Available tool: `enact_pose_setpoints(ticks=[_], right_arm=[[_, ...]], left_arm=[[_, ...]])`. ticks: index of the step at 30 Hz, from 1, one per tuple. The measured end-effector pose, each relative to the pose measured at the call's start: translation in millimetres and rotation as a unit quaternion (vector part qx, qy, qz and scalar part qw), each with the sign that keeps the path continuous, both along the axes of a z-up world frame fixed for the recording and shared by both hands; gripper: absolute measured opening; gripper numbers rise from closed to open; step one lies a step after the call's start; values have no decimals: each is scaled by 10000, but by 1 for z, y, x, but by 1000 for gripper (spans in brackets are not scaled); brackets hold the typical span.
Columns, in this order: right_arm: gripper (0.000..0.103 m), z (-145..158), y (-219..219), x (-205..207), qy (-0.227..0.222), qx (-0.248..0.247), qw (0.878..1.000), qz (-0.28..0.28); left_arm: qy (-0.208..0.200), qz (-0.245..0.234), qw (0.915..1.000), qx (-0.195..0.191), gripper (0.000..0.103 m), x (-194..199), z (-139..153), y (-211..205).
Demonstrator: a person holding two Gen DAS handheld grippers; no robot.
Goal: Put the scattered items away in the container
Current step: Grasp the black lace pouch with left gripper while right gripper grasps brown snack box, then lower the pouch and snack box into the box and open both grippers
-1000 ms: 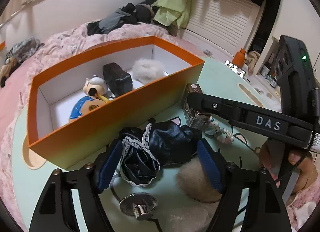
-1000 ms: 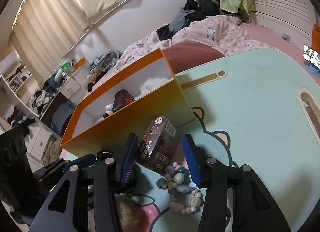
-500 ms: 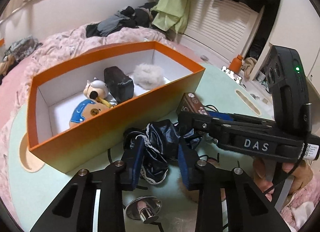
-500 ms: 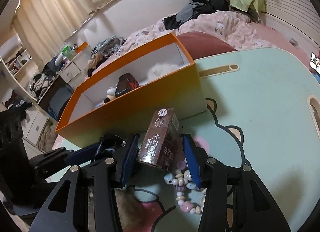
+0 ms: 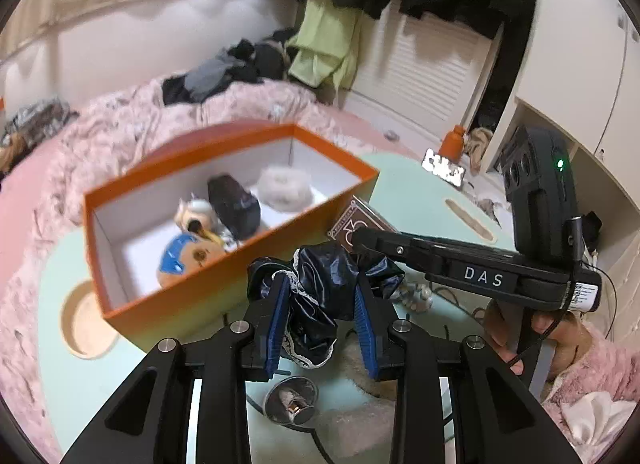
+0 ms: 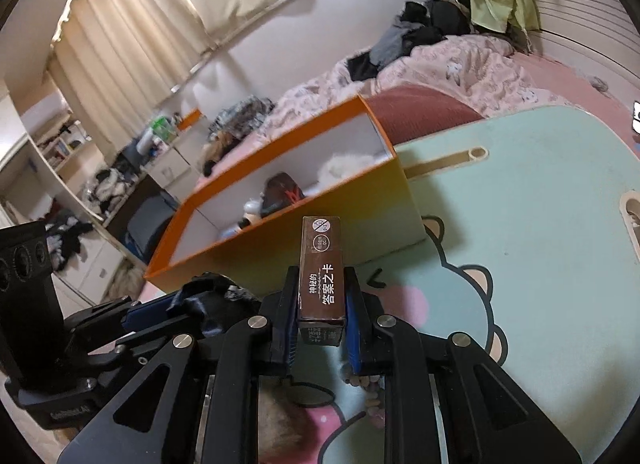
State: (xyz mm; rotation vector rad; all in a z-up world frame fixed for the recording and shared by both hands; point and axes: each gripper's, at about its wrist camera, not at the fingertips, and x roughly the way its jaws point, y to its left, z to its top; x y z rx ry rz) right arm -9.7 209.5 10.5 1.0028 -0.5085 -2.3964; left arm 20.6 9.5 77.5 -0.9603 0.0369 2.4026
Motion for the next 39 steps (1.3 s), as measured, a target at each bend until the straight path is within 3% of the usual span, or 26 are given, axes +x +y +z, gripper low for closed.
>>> enact_pose_setpoints(ticks=[5,8,13,17,22,28,33,34,36,38,39], right_arm=[[21,8,5,9,377,-348,9987,75],[21,17,8,17,708,-575,9958,82],[21,35,4,21,1218,-568,9909,-26],[21,53,-7,-6,1355,-513,9894,-45],[21,54,-26,-41,1192,-382,9921,-63],[21,30,-35,-43,1040,-100,9945,-13],[21,27,-37,-39,1072,54,9942,36],[22,26,-37,-39,1057,80,9944,33],[22,25,-36,-40,1006,79,9949,-8],[25,24,-32,-39,1006,20,9948,-134],[32,24,-29,-38,1040,-20,9943,-234]], left_arm=[[437,200,9984,305,30,8,21,-14],[914,545,9929,538,30,12,35,-22],[1307,1199,9806,830,30,-7,40,-29],[1183,1660,9734,1048,30,-30,27,-38],[1017,1753,9734,1069,30,-43,10,-44],[828,1762,9742,1140,30,-52,-2,-48],[741,1792,9754,1050,31,-53,-9,-46],[716,1808,9754,1034,34,-53,-10,-46],[691,1921,9736,1018,61,-53,-12,-47],[780,2008,9702,1108,74,-50,-11,-48],[831,2000,9694,1155,77,-48,-11,-49]])
